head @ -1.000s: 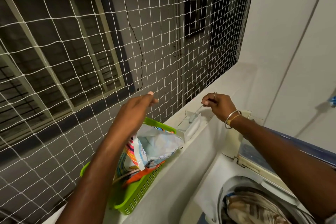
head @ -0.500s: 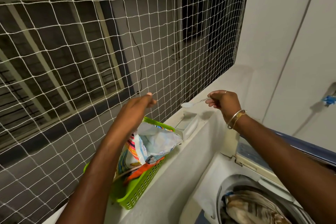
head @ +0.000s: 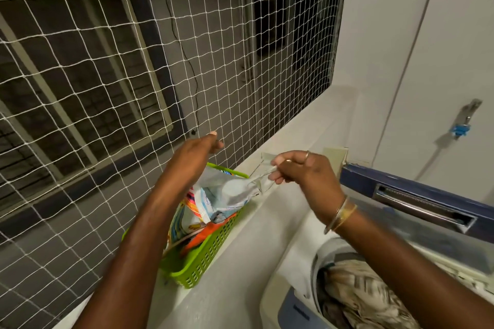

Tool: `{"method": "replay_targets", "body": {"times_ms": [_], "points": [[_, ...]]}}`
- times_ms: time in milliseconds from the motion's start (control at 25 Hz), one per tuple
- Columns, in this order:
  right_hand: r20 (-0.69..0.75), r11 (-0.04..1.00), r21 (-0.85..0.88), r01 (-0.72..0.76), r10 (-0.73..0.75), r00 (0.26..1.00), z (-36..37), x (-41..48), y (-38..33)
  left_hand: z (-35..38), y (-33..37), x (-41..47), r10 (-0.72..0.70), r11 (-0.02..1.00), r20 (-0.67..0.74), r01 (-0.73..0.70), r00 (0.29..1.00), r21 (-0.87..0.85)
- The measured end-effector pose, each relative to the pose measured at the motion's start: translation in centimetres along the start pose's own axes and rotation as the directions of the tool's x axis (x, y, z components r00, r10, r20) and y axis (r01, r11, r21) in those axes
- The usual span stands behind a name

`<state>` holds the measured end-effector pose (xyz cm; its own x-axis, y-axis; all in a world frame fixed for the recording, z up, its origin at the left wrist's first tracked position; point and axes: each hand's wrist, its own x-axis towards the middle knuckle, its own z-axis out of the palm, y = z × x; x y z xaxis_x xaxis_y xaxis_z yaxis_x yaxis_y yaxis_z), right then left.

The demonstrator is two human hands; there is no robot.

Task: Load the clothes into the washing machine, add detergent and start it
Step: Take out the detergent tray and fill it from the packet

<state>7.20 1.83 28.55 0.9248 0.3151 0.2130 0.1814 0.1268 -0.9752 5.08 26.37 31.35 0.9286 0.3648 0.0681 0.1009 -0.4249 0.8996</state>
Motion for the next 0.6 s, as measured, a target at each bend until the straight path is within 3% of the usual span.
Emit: {"method": "replay_targets", "body": {"times_ms": [80,160,280,360,440,600], "points": [[0.024,0.985,-0.126,0.116,-0.114,0.993,1.9,-1.1,0.5,0.0,0.1,-0.2,-0.003,1.0,0.009,0.003,1.0,-0.021],[0.099,0.849,-0.404,0.341,-0.33,0.939,3.7,-1.8,1.6,0.1,0.2,-0.4,-0.01,0.999,0.005,0.01,1.0,-0.033],[0.363,0.312,-0.761,0.569,-0.522,0.771,5.8,-1.5,3.2,0.2,0.1,-0.8,-0.008,1.0,0.003,0.008,1.0,-0.03],[0.448,0.096,-0.817,0.568,-0.513,0.732,7.1,-1.2,3.6,0.3,0.0,-1.1,0.0,1.0,0.013,0.0,1.0,-0.015],[0.459,0.061,-0.838,0.543,-0.46,0.76,8.2,-0.9,3.6,0.5,0.0,-1.2,0.011,1.0,0.012,-0.01,1.0,-0.025],[0.418,0.209,-0.849,0.486,-0.3,0.858,9.0,-0.4,3.3,0.7,0.1,-1.3,0.021,1.0,0.026,-0.021,0.999,-0.016]]}}
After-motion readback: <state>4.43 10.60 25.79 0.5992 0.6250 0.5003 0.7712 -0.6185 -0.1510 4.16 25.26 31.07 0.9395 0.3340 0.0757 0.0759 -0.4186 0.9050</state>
